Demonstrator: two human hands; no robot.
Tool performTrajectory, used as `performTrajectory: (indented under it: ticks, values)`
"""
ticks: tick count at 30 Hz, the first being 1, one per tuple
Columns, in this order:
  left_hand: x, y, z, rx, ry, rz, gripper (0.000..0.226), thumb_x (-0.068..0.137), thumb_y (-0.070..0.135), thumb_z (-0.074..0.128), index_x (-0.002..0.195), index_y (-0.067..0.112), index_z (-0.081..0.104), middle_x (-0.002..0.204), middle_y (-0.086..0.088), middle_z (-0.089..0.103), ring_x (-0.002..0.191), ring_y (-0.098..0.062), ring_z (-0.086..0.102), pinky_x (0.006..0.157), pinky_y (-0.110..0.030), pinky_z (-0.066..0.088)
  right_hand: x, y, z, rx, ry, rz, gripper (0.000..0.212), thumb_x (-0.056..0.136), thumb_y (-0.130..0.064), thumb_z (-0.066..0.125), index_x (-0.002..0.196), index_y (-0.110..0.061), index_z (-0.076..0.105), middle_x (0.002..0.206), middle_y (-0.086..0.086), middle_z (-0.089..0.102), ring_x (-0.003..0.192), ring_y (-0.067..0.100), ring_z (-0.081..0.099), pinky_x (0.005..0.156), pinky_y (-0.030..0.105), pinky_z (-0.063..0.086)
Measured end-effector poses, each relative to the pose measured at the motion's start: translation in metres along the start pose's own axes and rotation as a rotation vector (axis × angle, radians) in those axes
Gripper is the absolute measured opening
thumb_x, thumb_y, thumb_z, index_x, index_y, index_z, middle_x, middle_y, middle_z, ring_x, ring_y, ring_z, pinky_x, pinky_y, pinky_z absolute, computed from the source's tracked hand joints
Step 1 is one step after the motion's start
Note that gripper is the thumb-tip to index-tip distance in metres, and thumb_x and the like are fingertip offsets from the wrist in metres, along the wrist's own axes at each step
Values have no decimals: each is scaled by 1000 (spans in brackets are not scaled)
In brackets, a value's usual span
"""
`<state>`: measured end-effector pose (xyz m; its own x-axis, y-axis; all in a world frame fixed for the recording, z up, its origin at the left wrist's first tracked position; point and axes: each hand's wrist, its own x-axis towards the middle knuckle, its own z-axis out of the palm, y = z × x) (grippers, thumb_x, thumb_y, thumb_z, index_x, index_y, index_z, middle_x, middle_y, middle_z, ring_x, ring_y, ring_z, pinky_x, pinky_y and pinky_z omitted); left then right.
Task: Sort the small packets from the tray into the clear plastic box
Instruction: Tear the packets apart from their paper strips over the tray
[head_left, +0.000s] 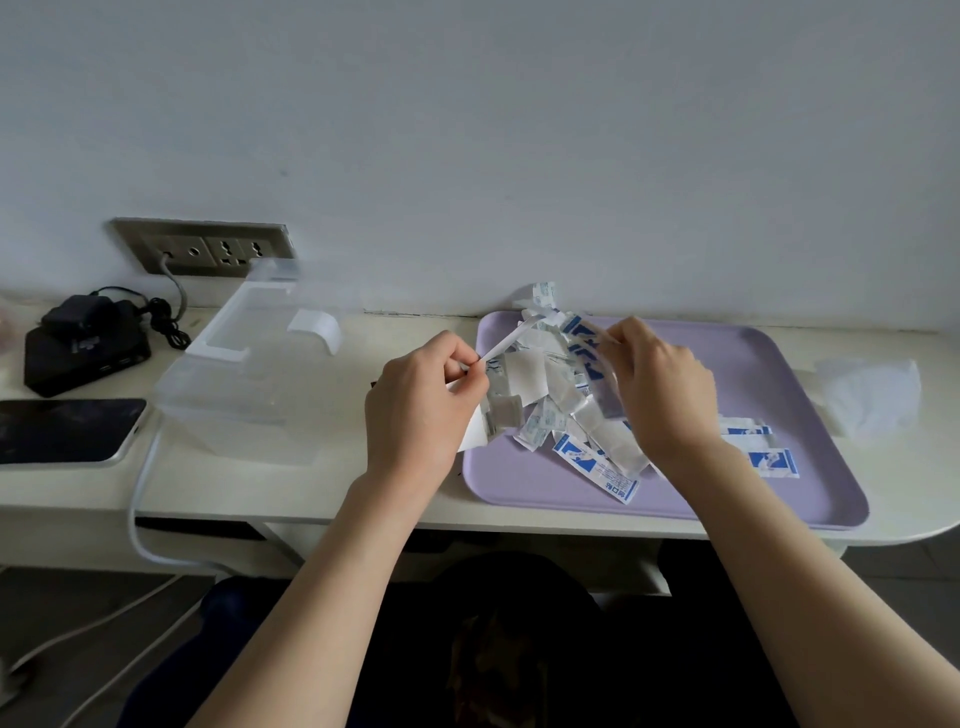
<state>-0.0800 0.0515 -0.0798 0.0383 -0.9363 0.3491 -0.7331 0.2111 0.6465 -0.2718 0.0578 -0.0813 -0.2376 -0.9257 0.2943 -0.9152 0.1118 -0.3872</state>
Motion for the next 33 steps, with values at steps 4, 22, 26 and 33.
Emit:
performTrajectory:
  ticks: [4,22,26,33]
  values:
    - [-2,-1,0,-7,3,12,12,86,21,62,75,20,59,54,16,52,64,-19,57,56,-25,37,-2,-3,11,13,-31,8,34,97,-21,46,128,-9,45,121,16,53,112,33,46,87,37,36]
    - [1,-4,-4,-19,-4,10,12,86,23,62,76,19,59,55,16,52,68,-18,59,55,-26,37,-21,-52,45,384,-352,-198,18,92,-22,54,108,-17,57,96,-2,66,76,17,56,71,31,42]
    - [0,-4,-4,-13,-24,32,10,85,23,63,76,20,60,55,18,51,67,-14,57,53,-21,36,-25,-52,51,289,-408,-210,5,90,-26,52,92,-22,55,89,-4,65,79,24,63,69,35,48]
    - [0,-4,-5,6,-20,53,10,85,22,63,77,19,59,55,17,52,69,-16,59,54,-19,36,-20,-44,35,266,-281,-128,34,93,-35,49,65,-18,41,59,-4,47,58,19,44,51,29,31]
